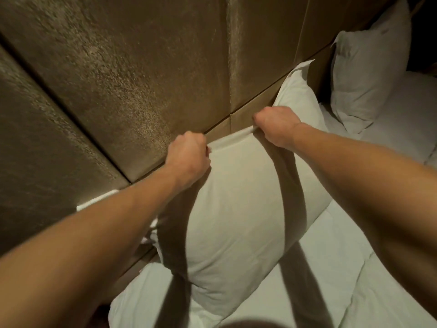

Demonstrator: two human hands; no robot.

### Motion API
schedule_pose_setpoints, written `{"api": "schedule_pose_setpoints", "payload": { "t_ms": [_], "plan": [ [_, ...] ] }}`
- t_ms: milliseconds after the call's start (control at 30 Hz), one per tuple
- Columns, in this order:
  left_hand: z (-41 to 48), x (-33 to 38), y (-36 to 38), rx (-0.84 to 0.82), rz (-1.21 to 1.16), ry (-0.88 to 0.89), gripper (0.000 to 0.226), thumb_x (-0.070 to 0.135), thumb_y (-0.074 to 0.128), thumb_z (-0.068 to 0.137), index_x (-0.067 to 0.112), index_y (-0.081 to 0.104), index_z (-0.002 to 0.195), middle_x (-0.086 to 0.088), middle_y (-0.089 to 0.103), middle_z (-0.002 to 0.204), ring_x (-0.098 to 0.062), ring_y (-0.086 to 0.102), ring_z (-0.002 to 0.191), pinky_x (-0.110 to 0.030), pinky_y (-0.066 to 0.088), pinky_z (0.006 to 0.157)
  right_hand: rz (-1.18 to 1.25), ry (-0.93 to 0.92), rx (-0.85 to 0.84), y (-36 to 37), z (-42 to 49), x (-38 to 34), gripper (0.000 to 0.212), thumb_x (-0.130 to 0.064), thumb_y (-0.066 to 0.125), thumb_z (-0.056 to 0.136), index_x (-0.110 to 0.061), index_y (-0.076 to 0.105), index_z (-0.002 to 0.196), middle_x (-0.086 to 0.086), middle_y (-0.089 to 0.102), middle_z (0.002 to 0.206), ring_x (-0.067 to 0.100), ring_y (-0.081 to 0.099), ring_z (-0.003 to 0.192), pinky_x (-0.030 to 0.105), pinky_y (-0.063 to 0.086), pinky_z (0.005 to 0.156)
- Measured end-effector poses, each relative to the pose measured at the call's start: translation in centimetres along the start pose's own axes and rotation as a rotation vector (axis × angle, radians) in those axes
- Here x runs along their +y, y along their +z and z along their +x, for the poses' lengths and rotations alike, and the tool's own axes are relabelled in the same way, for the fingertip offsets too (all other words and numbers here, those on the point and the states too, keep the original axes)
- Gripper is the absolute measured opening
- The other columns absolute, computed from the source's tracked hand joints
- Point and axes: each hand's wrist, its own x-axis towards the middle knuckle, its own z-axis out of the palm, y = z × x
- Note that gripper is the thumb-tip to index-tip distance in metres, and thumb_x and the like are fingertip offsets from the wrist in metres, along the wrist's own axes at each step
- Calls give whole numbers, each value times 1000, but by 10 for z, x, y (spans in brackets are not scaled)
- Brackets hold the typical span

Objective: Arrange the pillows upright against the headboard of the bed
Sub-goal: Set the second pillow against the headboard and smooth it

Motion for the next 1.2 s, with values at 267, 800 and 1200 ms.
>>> {"api": "schedule_pose_setpoints", "payload": {
  "t_ms": [267,800,1200],
  "plan": [
    [-5,4,15,-13,4,-12,25,30,57,96,10,69,99,-16,70,98,-39,66,95,-44,54,80,53,32,0,25,-11,-3,15,-26,57,94,-16,64,102,9,67,97,30,63,86,41,53,80],
    [-5,-3,14,-17,129,93,28,39,45,100,15,61,100,-12,69,96,-36,66,90,-41,49,76,-121,22,-60,28,-10,17,36,-20,66,90,-16,57,125,8,61,121,29,56,111,41,43,103],
    [-17,-34,9,-140,295,320,28,36,39,102,18,59,107,-5,69,94,-28,66,83,-35,42,67,-260,106,-174,13,16,42,24,-17,62,95,-15,60,118,8,62,107,23,58,89,36,50,89]
  ]
}}
